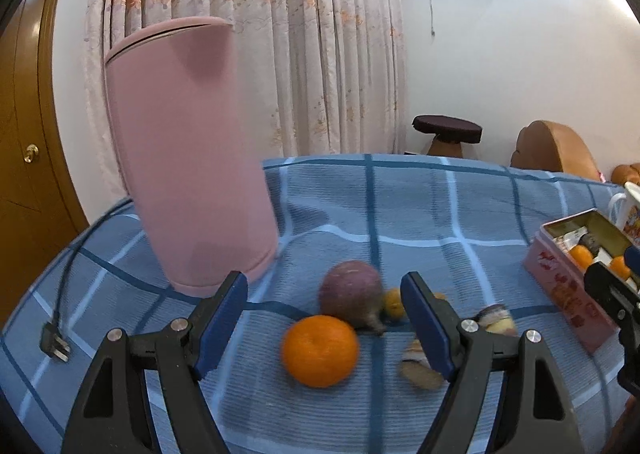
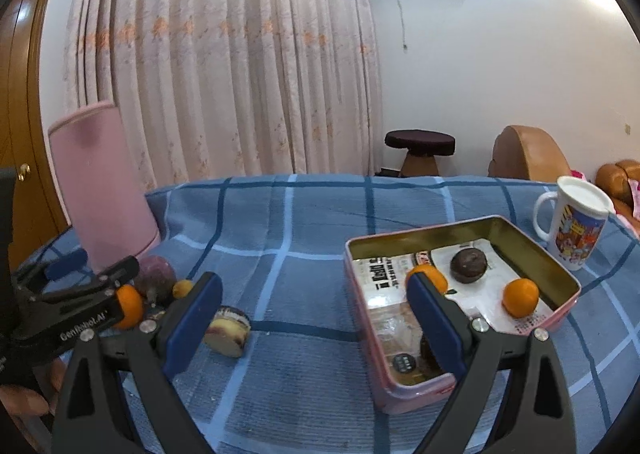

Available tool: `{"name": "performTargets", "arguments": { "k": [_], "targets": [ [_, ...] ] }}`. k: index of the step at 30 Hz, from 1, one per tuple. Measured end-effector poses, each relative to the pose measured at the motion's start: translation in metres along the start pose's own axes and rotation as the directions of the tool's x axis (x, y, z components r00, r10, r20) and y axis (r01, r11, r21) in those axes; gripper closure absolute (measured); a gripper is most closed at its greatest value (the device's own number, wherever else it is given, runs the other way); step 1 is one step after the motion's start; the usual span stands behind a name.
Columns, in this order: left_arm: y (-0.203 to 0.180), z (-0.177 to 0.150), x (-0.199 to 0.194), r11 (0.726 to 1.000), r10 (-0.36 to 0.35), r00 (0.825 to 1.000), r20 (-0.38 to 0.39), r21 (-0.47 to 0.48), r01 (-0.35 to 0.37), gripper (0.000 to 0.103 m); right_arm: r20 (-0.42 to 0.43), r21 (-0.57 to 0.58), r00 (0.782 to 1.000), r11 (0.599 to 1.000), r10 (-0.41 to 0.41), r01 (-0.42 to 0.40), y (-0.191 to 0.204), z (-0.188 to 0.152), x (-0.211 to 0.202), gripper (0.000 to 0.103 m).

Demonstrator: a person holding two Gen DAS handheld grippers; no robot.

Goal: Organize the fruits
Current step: 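Reach the left tool toward an orange while the right tool approaches a cake-roll slice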

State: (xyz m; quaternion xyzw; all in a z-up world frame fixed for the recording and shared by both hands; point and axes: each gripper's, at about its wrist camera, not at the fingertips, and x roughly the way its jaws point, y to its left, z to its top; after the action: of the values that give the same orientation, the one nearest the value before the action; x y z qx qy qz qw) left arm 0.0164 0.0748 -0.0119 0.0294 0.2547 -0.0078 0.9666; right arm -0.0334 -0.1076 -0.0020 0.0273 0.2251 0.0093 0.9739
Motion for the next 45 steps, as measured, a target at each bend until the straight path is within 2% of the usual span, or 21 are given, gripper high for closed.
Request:
{"name": "performTargets", "arguments": {
  "k": [4,8,12,17,22,25,29,33,35,38,42,43,45],
  "targets": [
    [0.024,0.000,0.008,0.999,0.025,0.999,-0.036,-0.025,-0.025,0.023,-0.037,-0.044,0.999,0.999,-0.001,-0.001,0.011,0.000,0.009,0.010],
    [0.044,0.001,0.016,0.996,0.061,0.994,-0.090,-0.057,-0.067,0.023,-0.131,-0.066,0.990,0.996,0.046,-0.055,0.021,-0.001,0.026,0.021],
    [0.060,0.003,0.018,0.994,0.049,0.992,-0.119,-0.091,-0.060,0.023,-0.202,-0.069,0.975,0.992,0.090,-0.106,0.032,-0.005,0.040,0.028],
    [0.065,0.001,0.022,0.995,0.029,0.986,-0.167,-0.091,-0.045,0.023,-0.293,-0.094,0.952,0.988,0.091,-0.124,0.047,-0.010,0.057,0.036],
    [0.063,0.000,0.024,0.995,-0.052,0.979,-0.195,-0.099,0.034,0.023,-0.384,-0.084,0.918,0.987,0.096,-0.138,0.054,-0.015,0.076,0.040],
    [0.054,-0.001,0.023,0.993,-0.105,0.974,-0.203,-0.076,0.091,0.023,-0.431,-0.081,0.897,0.986,0.097,-0.145,0.057,-0.019,0.085,0.048],
    [0.037,-0.004,0.025,0.988,-0.152,0.961,-0.230,-0.023,0.151,0.023,-0.429,-0.113,0.900,0.983,0.083,-0.145,0.060,-0.021,0.083,0.063],
    [0.026,-0.007,0.026,0.976,-0.209,0.943,-0.259,-0.001,0.216,0.023,-0.416,-0.082,0.903,0.985,0.105,-0.152,0.058,-0.020,0.081,0.064],
    [0.022,-0.009,0.028,0.977,-0.200,0.943,-0.264,0.011,0.211,0.023,-0.398,-0.057,0.909,0.986,0.120,-0.155,0.053,-0.019,0.078,0.064],
    [0.020,-0.011,0.036,0.986,-0.147,0.950,-0.276,0.036,0.163,0.023,-0.377,-0.030,0.916,0.987,0.137,-0.160,0.047,-0.017,0.072,0.064],
    [0.020,-0.013,0.045,0.986,-0.147,0.937,-0.318,0.022,0.163,0.024,-0.375,-0.002,0.914,0.985,0.157,-0.170,0.043,-0.017,0.071,0.064],
    [0.022,-0.013,0.045,0.985,-0.161,0.935,-0.315,0.008,0.172,0.026,-0.375,0.004,0.913,0.985,0.161,-0.172,0.042,-0.016,0.070,0.064],
    [0.024,-0.012,0.043,0.974,-0.221,0.929,-0.298,-0.024,0.224,0.049,-0.376,0.014,0.911,0.984,0.169,-0.177,0.039,-0.017,0.069,0.064]
  ]
}}
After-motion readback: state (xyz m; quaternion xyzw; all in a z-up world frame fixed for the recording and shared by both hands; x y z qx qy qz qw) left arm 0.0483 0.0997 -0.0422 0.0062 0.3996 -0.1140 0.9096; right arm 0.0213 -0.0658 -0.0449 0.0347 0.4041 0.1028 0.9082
